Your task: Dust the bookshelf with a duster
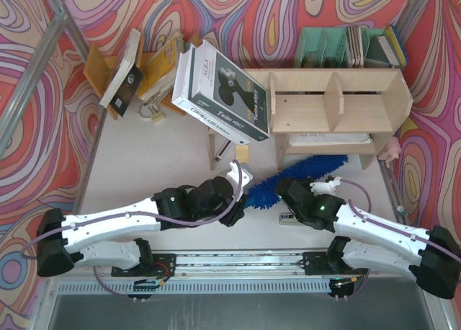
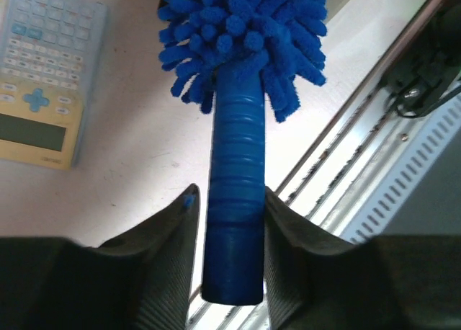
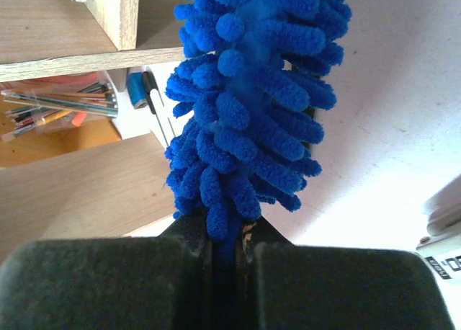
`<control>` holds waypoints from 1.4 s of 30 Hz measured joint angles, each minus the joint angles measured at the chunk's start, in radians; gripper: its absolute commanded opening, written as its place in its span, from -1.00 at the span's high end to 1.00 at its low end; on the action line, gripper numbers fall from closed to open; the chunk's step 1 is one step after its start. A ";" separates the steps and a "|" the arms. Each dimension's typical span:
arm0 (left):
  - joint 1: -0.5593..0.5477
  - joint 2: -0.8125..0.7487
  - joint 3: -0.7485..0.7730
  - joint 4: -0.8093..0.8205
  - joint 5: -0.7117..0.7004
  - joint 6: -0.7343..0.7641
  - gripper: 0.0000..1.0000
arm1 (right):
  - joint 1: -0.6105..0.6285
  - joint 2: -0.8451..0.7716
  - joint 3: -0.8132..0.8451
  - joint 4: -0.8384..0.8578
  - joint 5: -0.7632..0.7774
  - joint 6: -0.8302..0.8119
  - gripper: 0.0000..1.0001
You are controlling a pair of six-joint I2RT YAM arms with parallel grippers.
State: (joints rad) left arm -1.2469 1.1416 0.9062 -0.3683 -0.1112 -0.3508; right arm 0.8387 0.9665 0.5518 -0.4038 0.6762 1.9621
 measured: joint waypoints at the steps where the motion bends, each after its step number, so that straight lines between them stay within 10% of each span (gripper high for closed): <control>1: -0.001 0.007 0.002 -0.005 -0.010 0.005 0.00 | 0.000 0.000 0.004 -0.011 0.001 -0.002 0.87; 13: -0.002 0.106 0.097 -0.087 -0.097 0.048 -0.29 | -0.001 0.012 0.047 -0.084 0.003 -0.046 0.92; 42: -0.004 0.320 0.141 -0.003 -0.043 0.064 -0.05 | -0.002 -0.015 0.064 -0.105 0.007 -0.125 0.99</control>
State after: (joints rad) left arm -1.2507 1.4612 1.0473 -0.3710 -0.1543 -0.2871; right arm 0.8368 0.9516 0.6155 -0.5083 0.6834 1.8370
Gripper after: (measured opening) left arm 0.527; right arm 0.195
